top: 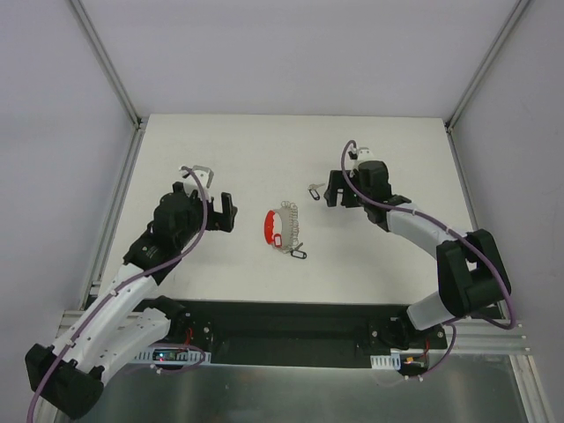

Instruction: Put the keys on the keyring

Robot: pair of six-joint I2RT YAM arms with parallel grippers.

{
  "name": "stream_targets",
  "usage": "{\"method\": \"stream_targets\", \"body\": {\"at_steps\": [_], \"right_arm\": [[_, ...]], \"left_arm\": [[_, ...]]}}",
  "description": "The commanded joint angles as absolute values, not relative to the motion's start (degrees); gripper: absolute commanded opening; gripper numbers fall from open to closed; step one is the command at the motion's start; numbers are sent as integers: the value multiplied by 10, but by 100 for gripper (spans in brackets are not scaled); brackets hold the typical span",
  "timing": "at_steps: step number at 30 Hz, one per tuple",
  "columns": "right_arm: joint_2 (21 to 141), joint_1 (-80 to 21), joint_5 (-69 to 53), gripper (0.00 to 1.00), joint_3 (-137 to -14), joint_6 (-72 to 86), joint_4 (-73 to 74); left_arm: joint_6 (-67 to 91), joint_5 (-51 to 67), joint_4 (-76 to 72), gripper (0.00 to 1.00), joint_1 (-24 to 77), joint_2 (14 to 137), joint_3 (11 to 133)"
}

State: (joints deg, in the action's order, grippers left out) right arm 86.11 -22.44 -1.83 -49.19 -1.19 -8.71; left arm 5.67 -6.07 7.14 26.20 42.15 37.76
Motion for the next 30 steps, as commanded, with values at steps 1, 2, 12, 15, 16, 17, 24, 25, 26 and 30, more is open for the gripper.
{"method": "stream_targets", "body": {"at_steps": [1,2,12,15,16,17,24,25,26,30], "right_arm": [[858,-243,-29,90,-498,-18,-91],[855,-247,-38,88,-496,-17,-89],[845,-312,-163,67,-468,-10,-56],[859,-325,-207,59,-475,-10,-53],[863,-328,-214,57,-476,-10,-52],[867,-330,-220,54,-480,-7,-52],[928,-347,-250,39,-504,-3,-58],[943,-349,-252,39,-508,-2,-58],[948,-350,-255,39,-511,-2,-58],[973,-355,-262,39,-526,-2,-58]], "left_arm": [[150,31,86,97,285,479,409],[156,26,86,97,296,509,417],[185,-6,86,98,365,646,468],[203,-13,85,98,365,660,466],[206,-16,85,98,365,660,464],[205,-20,85,98,366,659,461],[208,-17,82,98,366,659,450],[209,-11,80,98,366,661,447],[210,-10,79,98,366,665,446],[215,-2,68,98,366,676,441]]}}
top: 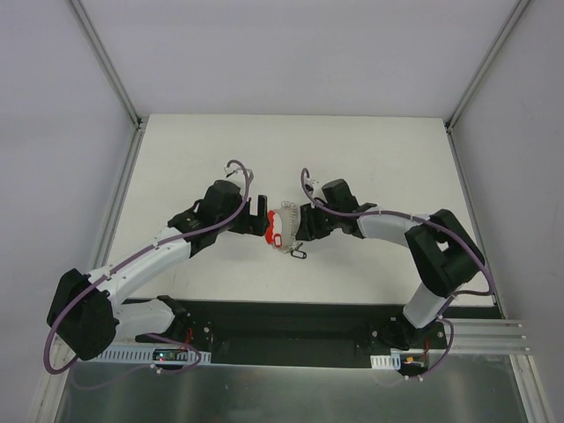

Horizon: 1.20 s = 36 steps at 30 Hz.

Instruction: Put the keys on the keyring

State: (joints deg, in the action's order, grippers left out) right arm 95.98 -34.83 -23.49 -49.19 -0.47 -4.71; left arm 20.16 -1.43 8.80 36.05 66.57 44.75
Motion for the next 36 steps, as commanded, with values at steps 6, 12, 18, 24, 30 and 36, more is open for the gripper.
{"method": "stream_targets", "body": {"at_steps": [6,12,18,24,30,36], "right_arm": [[1007,-366,-276,39,-544,5,-35],[1031,-368,-279,35,-565,4,-4],[1034,-378,-274,34,-577,-17,28],[1033,-387,-218,40,-590,-33,65],[1050,-415,-178,36,-617,-47,102],[1039,-436,-141,13,-630,-68,119]], "left_arm": [[229,21,42,98,366,708,438],[244,33,28,98,367,731,433],[250,33,24,98,367,730,424],[252,25,22,98,367,721,412],[257,9,22,98,367,695,397],[258,3,21,98,367,660,380]]}}
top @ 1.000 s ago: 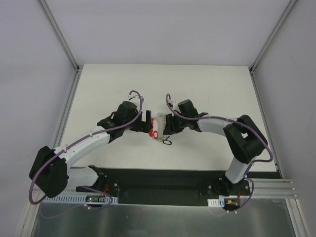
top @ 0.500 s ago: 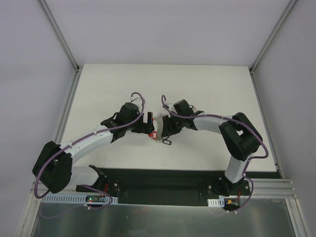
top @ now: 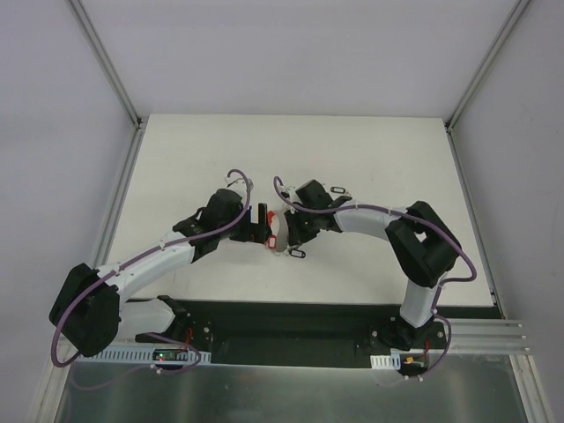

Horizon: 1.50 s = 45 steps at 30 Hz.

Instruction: Put the keys on the keyring

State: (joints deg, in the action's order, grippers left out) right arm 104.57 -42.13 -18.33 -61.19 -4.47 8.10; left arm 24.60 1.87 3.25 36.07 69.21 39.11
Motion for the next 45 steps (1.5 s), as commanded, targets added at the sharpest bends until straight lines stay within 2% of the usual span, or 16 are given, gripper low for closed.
{"method": "stream_targets", "body": {"at_steps": [1,6,16,25,30,39,40,41,43,45], "right_arm": [[1035,-439,-132,13,-632,-72,122],[1007,-455,-85,1,-642,-113,130],[955,-456,-91,1,-620,-145,85],[967,-459,-93,1,-606,-212,56],[953,-458,-105,1,-583,-245,21],[899,-458,-135,1,-541,-299,-47],[896,-458,-138,1,-537,-306,-51],[893,-458,-142,1,-534,-310,-54],[888,-457,-144,1,-527,-315,-61],[885,-457,-146,1,-525,-317,-64]], "left_arm": [[258,3,21,98,367,658,380],[251,3,18,98,367,656,373],[249,-15,2,97,366,630,347],[211,15,-101,97,366,619,298],[163,44,-227,89,365,615,236],[48,185,-460,78,341,665,182],[37,207,-470,71,336,673,185],[19,248,-476,70,324,681,192],[5,285,-496,60,315,706,199],[-16,327,-523,57,301,737,206]]}}
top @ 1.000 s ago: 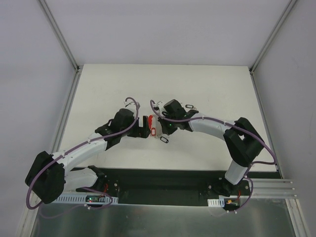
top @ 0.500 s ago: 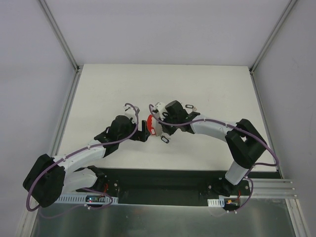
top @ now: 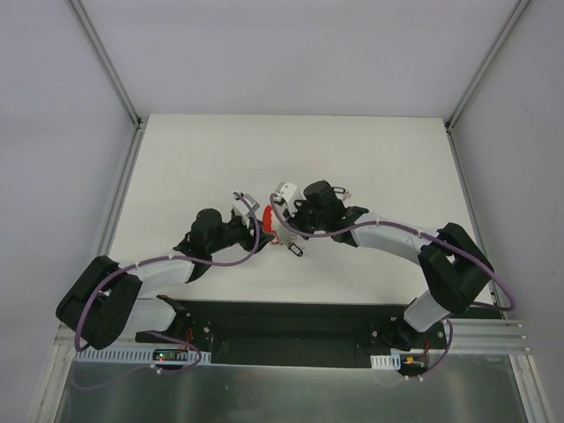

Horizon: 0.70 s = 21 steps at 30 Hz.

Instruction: Put the keys on the keyring

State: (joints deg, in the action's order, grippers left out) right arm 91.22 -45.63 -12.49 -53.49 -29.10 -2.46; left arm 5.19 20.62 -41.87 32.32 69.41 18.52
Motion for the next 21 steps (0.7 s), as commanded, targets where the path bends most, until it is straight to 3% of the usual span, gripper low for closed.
{"method": "stream_targets", "body": {"at_steps": [1,6,12,15,21], "right_arm": [[884,-458,-148,1,-523,-319,-65],[889,-457,-134,2,-533,-280,-41],[924,-415,-161,23,-544,-200,12],[939,-402,-173,27,-551,-165,32],[968,-393,-195,28,-561,-113,33]], "left_arm": [[-21,343,-528,54,294,749,208],[-1,397,-542,56,267,781,225],[-2,354,-532,63,268,735,199],[16,338,-520,65,268,720,193],[23,331,-515,65,268,720,192]]}}
